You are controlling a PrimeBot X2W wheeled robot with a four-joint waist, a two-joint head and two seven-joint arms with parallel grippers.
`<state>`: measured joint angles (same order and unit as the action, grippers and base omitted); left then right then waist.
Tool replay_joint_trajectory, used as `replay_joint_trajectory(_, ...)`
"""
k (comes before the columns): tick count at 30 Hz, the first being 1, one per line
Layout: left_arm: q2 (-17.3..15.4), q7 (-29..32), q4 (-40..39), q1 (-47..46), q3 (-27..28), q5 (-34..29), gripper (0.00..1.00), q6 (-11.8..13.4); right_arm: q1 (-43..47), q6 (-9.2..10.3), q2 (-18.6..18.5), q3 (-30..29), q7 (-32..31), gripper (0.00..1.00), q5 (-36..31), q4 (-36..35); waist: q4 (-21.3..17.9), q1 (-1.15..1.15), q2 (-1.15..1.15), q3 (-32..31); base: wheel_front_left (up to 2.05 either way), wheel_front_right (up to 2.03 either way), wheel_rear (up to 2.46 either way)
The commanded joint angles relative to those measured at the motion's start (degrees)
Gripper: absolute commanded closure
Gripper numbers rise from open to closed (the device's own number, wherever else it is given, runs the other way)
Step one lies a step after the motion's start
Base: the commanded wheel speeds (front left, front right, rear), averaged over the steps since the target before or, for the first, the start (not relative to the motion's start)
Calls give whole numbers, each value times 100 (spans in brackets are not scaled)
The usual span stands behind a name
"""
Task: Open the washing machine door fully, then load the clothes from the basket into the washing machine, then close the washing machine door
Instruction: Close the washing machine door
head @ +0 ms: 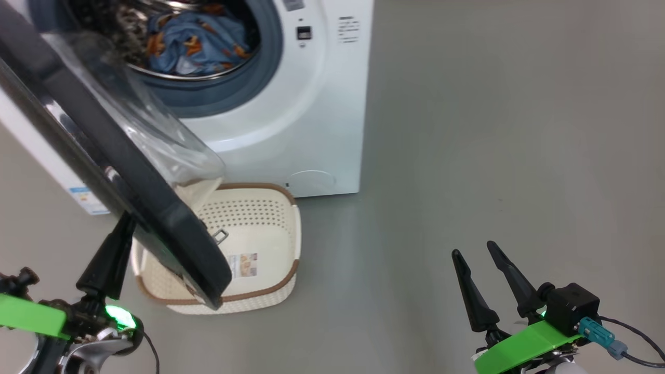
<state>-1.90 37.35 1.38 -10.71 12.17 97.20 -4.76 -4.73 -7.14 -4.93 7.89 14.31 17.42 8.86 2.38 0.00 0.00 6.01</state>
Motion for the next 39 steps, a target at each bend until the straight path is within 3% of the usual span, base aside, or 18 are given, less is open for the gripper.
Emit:
replay_joint_trajectory(1,-99,-107,-88,-209,90,-6,100,-104,-105,-35,18,119,68,0,7,-157,-369,0,0,1,0,0,0)
replay_joint_trajectory(8,-99,-769,314,-618,-165,-3,100,-228,-130,-35,43,146,68,0,29,-144,-964,0,0,38,0,0,0)
replay_joint_trajectory(17,-99,-1196,764,-1125,-86,-73,100,-268,-199,-35,58,191,68,0,41,-141,-1481,0,0,91,0,0,0)
replay_joint_trajectory(27,-99,-1452,969,-1514,-64,-183,100,-271,-261,-35,77,124,69,0,36,-160,-1716,0,0,105,0,0,0)
replay_joint_trajectory(33,-99,-1545,974,-1425,-73,-325,100,-272,-234,-35,100,36,69,0,26,-185,-1627,0,0,85,0,0,0)
replay_joint_trajectory(34,-99,-1544,954,-1393,-82,-321,84,-272,-228,-35,102,29,69,0,27,-187,-1590,0,0,81,0,0,0)
replay_joint_trajectory(36,-98,-1578,908,-1309,-78,-360,68,-272,-212,-35,109,25,69,0,29,-190,-1506,0,0,72,0,0,0)
replay_joint_trajectory(39,-98,-1607,844,-1210,-78,-357,64,-272,-199,-35,116,31,69,0,26,-195,-1414,0,0,57,0,0,0)
